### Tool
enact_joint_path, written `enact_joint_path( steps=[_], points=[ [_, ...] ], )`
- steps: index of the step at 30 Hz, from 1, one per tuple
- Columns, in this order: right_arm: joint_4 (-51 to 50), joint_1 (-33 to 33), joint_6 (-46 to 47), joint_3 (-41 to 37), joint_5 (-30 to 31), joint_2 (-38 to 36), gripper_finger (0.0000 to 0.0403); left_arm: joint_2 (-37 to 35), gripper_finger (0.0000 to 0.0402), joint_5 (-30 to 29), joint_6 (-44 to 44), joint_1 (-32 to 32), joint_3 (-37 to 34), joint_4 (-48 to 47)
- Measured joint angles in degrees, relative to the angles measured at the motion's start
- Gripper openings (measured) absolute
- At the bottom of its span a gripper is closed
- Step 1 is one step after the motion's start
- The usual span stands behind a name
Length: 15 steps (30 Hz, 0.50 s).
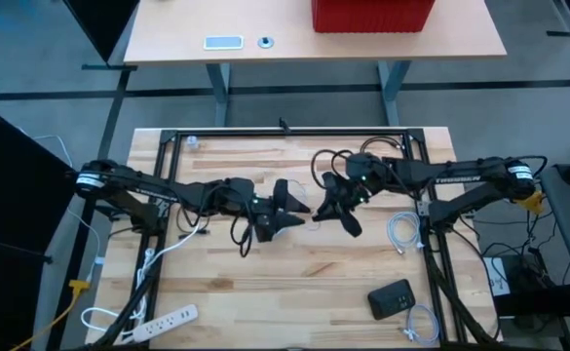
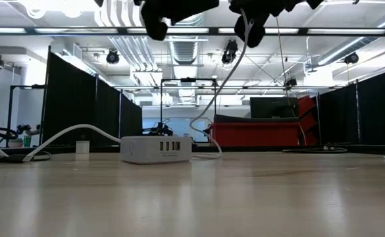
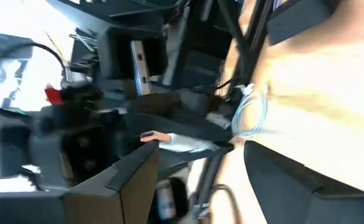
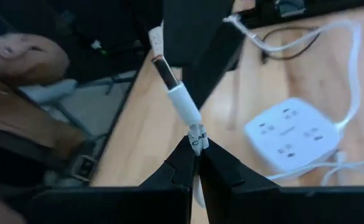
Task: Insert USB
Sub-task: Insert the white USB cable into the top white outlet extension
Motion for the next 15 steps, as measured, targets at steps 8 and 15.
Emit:
enact_joint_path(
  steps=[8,15],
  points=[
    [-0.51,-0.14,2.57,-0.01,-3.18,3.3,0.0,0.18,0.0203,-1.41,7.85,0.0,0.0,0.97],
    [-0.41,-0.12,3.2,-0.02,-5.14,3.5,0.0,0.18,0.0191,-0.84,7.45,0.04,-0.02,-2.09]
  ],
)
